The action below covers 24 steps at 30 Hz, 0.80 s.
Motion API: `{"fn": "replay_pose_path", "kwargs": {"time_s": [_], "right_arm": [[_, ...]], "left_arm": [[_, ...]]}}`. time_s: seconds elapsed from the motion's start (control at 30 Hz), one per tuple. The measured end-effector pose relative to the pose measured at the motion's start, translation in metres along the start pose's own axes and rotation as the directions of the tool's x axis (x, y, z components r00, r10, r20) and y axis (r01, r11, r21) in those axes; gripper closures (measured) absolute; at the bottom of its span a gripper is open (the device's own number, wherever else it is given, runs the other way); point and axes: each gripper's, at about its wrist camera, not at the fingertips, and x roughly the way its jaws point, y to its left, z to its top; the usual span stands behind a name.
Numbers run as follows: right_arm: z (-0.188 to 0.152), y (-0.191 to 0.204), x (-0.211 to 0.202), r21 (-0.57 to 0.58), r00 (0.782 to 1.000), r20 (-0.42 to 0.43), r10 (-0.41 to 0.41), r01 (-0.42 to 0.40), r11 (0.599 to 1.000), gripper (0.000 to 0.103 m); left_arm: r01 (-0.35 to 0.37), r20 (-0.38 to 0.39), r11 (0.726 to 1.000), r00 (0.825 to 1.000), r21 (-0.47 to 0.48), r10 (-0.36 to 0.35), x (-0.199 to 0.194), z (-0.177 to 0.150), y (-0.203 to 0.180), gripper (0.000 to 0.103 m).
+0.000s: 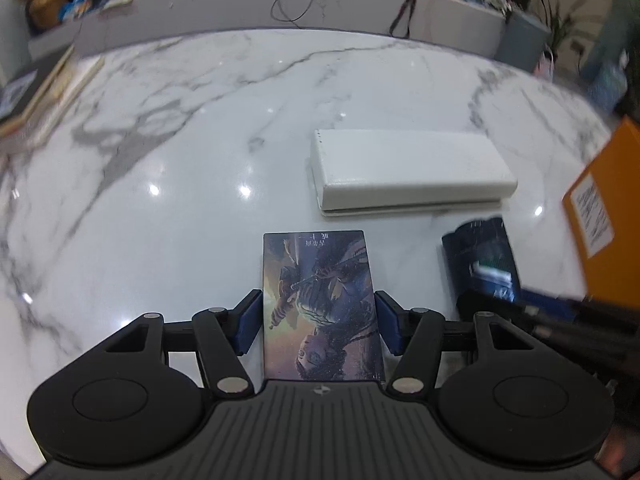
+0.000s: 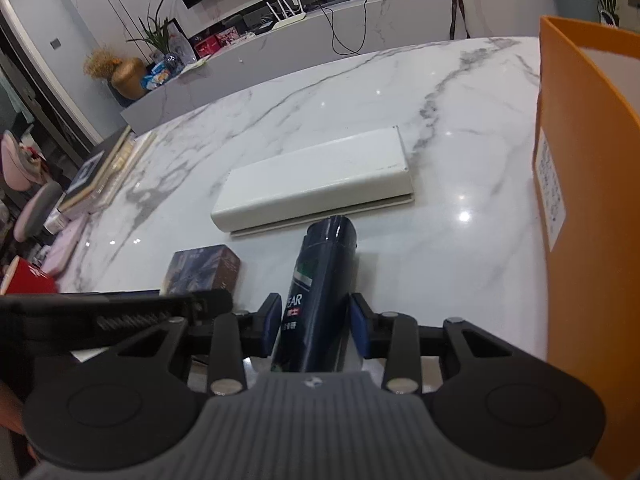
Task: Organize rigid objects
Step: 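Lift the card box with the left tool while the right tool lifts the shampoo bottle, then carry the card box with the left tool while the right tool carries the shampoo bottle over the orange box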
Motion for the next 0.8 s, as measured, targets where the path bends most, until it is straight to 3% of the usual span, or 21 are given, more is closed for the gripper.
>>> {"fn": "replay_pose_path", "kwargs": {"time_s": [0.27,0.43,0.67,0.8], "right_arm": [[-0.004,0.005,-0.002,-0.037,1.000,0.018,-0.005,0.006,0.999,0.068],[-0.004,0.012,-0.025,-0.083,0.994,0.105,-0.002,0.011,0.996,0.069],[0.004,0.014,-0.079,-0.092,0.981,0.193,0.004,0.013,0.996,0.070],[0.008,0.009,-0.120,-0.108,0.970,0.244,-0.004,0.032,0.994,0.070]], "left_arm": [[-0.004,0.014,1.000,1.000,0.011,0.004,-0.004,-0.002,-0.002,0.037],[0.020,0.114,0.999,0.993,0.034,-0.024,-0.030,-0.001,-0.012,0.037],[0.057,0.244,0.997,0.967,0.059,-0.069,-0.081,0.001,-0.035,0.037],[0.124,0.290,0.990,0.947,0.062,-0.137,-0.108,0.003,-0.056,0.037]]}}
